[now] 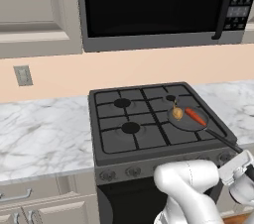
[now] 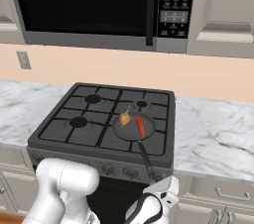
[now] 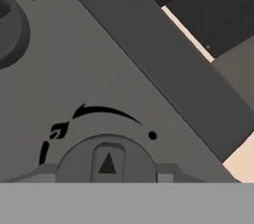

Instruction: Put the onion and carrot in the pan. Then turn on the front right burner and set the heat to medium.

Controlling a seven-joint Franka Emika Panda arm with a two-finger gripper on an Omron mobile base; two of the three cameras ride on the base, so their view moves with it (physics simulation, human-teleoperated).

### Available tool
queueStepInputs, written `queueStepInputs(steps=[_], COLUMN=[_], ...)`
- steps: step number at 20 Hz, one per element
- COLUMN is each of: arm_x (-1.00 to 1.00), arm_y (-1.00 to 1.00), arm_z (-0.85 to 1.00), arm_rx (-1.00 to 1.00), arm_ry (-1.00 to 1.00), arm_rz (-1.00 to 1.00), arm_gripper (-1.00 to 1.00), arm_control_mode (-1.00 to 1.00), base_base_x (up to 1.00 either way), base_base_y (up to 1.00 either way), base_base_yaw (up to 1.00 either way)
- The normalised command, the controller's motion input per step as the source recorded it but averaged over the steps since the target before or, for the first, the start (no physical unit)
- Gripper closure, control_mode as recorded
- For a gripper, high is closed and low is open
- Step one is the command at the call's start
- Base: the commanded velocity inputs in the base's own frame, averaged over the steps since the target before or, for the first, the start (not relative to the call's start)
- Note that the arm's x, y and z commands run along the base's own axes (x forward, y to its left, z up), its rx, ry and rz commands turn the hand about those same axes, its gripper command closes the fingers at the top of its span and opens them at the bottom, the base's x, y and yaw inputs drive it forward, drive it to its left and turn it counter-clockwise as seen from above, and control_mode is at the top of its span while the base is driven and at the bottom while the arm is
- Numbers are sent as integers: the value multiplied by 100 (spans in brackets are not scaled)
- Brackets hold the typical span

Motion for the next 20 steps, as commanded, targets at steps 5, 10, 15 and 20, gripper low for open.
queueStepInputs(steps=[5, 10, 15, 20], arm_x=[0, 0, -2, 0], arm_y=[-7, -3, 0, 0], arm_z=[-69, -68, -72, -55], arm_rx=[-29, -45, -55, -32], arm_ry=[-3, -1, -3, -2], arm_rz=[-7, -12, -13, -4], arm_gripper=[100, 100, 100, 100], arm_control_mode=[-100, -100, -100, -100], base_base_x=[0, 0, 0, 0], base_base_y=[0, 0, 0, 0], base_base_yaw=[0, 0, 0, 0])
